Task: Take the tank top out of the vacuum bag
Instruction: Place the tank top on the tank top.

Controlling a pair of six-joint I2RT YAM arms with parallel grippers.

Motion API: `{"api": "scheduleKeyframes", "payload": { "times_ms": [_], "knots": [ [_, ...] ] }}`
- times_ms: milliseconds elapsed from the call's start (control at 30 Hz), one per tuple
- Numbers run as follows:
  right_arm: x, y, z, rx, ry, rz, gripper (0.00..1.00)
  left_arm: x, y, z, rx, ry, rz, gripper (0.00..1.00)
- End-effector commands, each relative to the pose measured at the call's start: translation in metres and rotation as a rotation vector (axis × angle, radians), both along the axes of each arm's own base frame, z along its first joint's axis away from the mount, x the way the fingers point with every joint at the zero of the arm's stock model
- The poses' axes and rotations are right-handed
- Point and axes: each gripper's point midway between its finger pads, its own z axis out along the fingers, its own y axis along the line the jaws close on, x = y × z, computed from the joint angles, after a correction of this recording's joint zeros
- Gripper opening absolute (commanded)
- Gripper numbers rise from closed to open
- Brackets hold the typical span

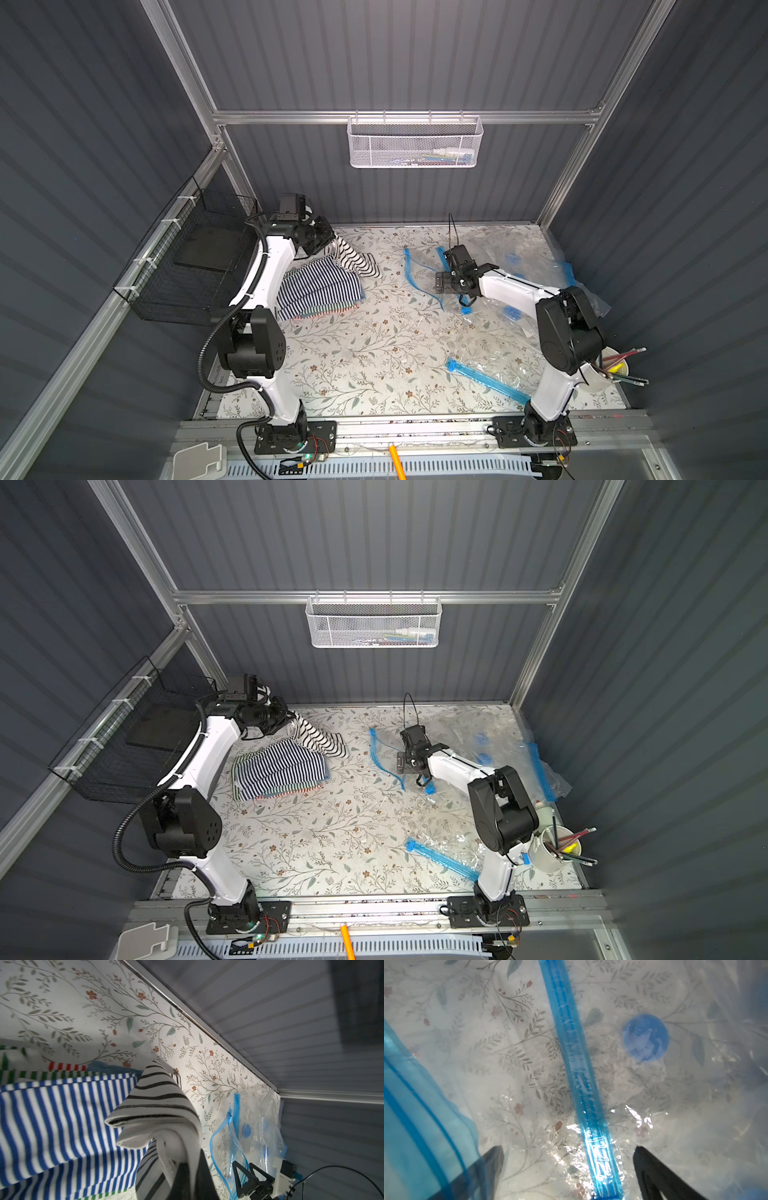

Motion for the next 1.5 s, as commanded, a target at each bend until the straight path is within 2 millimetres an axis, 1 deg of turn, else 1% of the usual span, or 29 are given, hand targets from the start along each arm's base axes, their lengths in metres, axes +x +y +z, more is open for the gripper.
{"api": "scheduleKeyframes", "payload": {
  "times_ms": [0,167,267,333,433,500,600,633,667,733,800,867,933,1033,1200,1233,1333,1467],
  "knots": [
    [0.005,0.005,-0.003,0.001,0.006,0.01,0.99,-0.013,0.012,0.022,-0.025,-0.032,-0.017,0.0],
    [0.005,0.006,-0.005,0.004,0.008,0.014,0.99,-0.025,0.033,0.02,-0.045,-0.015,-0.012,0.0],
    [0.006,0.009,-0.004,0.007,0.012,0.019,0.99,-0.034,0.032,0.017,-0.08,0.004,-0.05,0.0],
    [0.006,0.011,-0.004,0.009,0.012,0.025,0.99,-0.04,0.033,0.014,-0.068,0.014,-0.066,0.0],
    [0.008,0.017,0.001,0.028,0.007,0.049,0.99,-0.053,0.044,0.006,-0.047,0.035,-0.053,0.0],
    [0.008,0.028,0.006,0.059,0.005,0.087,0.99,-0.063,0.048,0.0,-0.045,0.041,-0.053,0.0],
    [0.006,0.053,0.017,0.164,-0.002,0.178,0.99,-0.081,0.055,-0.02,-0.011,0.085,-0.053,0.0],
    [0.005,0.062,0.023,0.206,-0.004,0.208,0.99,-0.086,0.061,-0.028,-0.006,0.101,-0.035,0.0],
    [0.005,0.071,0.028,0.248,-0.009,0.237,0.99,-0.093,0.069,-0.04,-0.012,0.123,-0.011,0.0],
    [0.004,0.083,0.035,0.303,-0.017,0.268,0.99,-0.101,0.085,-0.052,-0.021,0.142,0.036,0.0],
    [0.005,0.094,0.04,0.333,-0.025,0.296,0.99,-0.105,0.092,-0.054,-0.014,0.133,0.055,0.0],
    [0.007,0.103,0.043,0.338,-0.019,0.319,0.99,-0.109,0.1,-0.056,0.037,0.125,0.079,0.0],
    [0.008,0.113,0.046,0.35,-0.021,0.346,0.99,-0.115,0.113,-0.062,0.086,0.138,0.116,0.0],
    [0.012,0.131,0.054,0.418,-0.035,0.383,0.99,-0.122,0.126,-0.071,0.122,0.153,0.165,0.0],
    [0.019,0.159,0.056,0.481,-0.044,0.429,0.98,-0.134,0.157,-0.079,0.23,0.157,0.287,0.0],
    [0.02,0.165,0.056,0.48,-0.045,0.44,0.97,-0.137,0.165,-0.081,0.244,0.16,0.319,0.0],
    [0.021,0.186,0.053,0.48,-0.044,0.478,0.94,-0.138,0.182,-0.083,0.251,0.159,0.371,0.0],
    [0.017,0.209,0.05,0.472,-0.046,0.52,0.94,-0.141,0.198,-0.094,0.243,0.198,0.396,0.0]
  ]
}}
